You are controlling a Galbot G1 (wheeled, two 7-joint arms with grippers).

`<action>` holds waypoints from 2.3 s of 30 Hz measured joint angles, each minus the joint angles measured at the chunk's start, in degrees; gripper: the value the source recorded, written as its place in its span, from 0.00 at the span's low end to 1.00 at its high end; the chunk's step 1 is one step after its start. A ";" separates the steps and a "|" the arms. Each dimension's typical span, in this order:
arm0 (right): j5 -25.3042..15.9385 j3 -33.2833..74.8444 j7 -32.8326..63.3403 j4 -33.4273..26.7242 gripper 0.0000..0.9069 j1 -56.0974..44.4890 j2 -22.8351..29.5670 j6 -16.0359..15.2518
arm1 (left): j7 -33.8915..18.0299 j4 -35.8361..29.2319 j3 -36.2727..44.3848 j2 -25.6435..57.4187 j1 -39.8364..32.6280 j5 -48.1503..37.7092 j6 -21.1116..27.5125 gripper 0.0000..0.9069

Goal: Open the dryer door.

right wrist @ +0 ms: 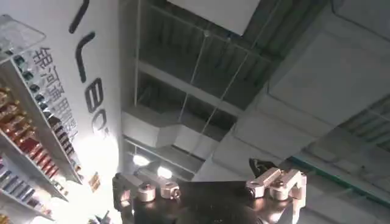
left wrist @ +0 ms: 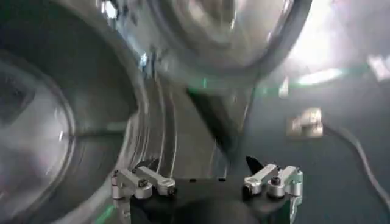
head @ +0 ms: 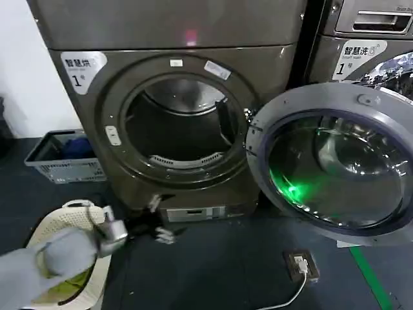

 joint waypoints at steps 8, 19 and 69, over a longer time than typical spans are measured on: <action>-0.55 0.21 -0.05 -0.95 1.00 0.41 -0.63 0.30 | 0.07 -1.67 -0.75 8.68 2.77 3.39 4.74 1.00; -2.21 -0.31 -0.24 -2.60 1.00 1.66 -1.74 1.48 | 2.69 0.83 -1.61 14.65 3.82 2.33 5.05 1.00; -3.90 1.08 -0.30 -7.08 1.00 1.50 -3.55 4.62 | 15.02 16.67 -2.11 21.51 8.53 10.27 7.38 1.00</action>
